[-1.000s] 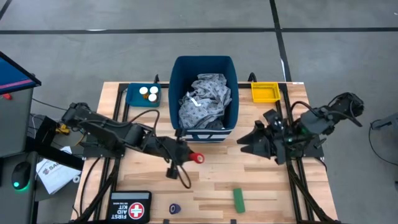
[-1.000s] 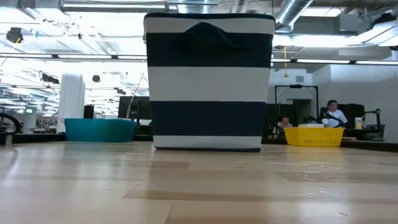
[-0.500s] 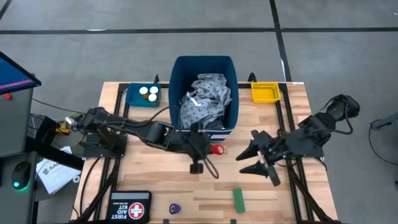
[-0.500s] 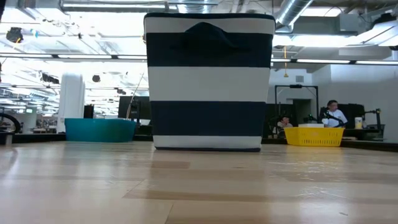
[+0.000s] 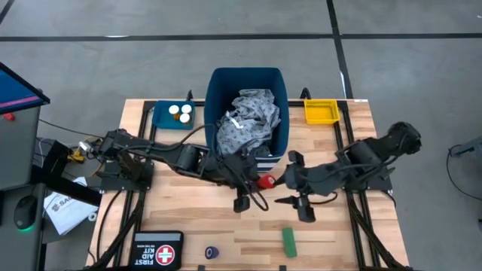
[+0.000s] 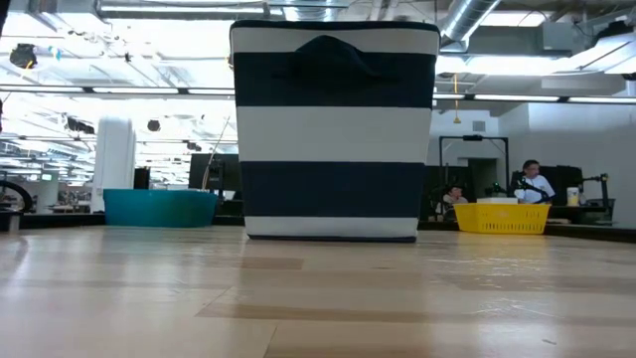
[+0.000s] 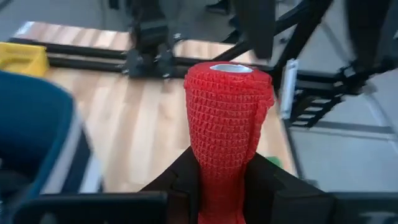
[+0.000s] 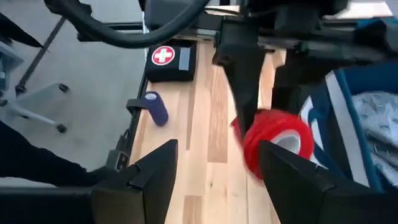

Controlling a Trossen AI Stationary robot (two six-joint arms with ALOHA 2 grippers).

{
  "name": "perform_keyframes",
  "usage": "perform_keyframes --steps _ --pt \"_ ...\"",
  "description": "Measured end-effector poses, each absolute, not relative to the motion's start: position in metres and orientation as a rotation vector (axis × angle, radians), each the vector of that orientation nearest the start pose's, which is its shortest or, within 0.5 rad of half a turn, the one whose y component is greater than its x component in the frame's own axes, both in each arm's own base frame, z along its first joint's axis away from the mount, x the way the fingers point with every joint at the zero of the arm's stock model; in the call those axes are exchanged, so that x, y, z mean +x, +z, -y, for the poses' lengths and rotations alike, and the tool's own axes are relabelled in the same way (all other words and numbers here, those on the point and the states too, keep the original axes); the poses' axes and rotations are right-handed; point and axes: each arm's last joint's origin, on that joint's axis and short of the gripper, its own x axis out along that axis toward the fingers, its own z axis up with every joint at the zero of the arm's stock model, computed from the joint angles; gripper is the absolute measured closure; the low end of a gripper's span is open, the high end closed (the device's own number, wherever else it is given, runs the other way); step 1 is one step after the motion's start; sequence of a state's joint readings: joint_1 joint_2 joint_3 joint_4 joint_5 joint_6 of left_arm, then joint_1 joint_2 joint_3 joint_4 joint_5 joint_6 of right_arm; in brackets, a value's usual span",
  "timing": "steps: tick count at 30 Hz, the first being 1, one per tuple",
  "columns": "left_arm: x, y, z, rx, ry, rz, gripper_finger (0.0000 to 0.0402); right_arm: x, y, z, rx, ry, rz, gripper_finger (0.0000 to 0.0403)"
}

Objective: Pick & place medical supplies in basket/bin
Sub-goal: Put the red bandage into the yellow bin

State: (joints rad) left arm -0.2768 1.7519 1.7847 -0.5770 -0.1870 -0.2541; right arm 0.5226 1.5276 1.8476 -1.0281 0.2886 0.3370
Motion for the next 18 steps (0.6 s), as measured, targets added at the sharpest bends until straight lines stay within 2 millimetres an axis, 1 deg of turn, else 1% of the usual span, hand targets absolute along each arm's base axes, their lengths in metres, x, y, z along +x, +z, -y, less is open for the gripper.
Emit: perform_keyframes --steps 4,6,12,15,18 --pt "0.379 0.38 0.106 -0.207 -0.156 -0.569 0.0331 0.266 0.434 -0.145 -0.019 0.133 -0.693 0.0184" --pt "0.379 0.381 0.107 -0.236 -0.236 -0.587 0.0331 0.267 0.435 -0.147 -0.045 0.155 -0.69 0.0183" --pt "0.378 0.386 0.112 -0.346 -0.549 -0.605 0.0331 0.262 0.45 -0.154 -0.128 0.196 -0.598 0.0173" --pt "0.378 0.389 0.113 -0.367 -0.596 -0.585 0.0329 0.26 0.453 -0.158 -0.159 0.221 -0.567 0.0162" --pt "0.38 0.391 0.108 -0.387 -0.616 -0.57 0.0329 0.259 0.454 -0.163 -0.163 0.239 -0.553 0.0151"
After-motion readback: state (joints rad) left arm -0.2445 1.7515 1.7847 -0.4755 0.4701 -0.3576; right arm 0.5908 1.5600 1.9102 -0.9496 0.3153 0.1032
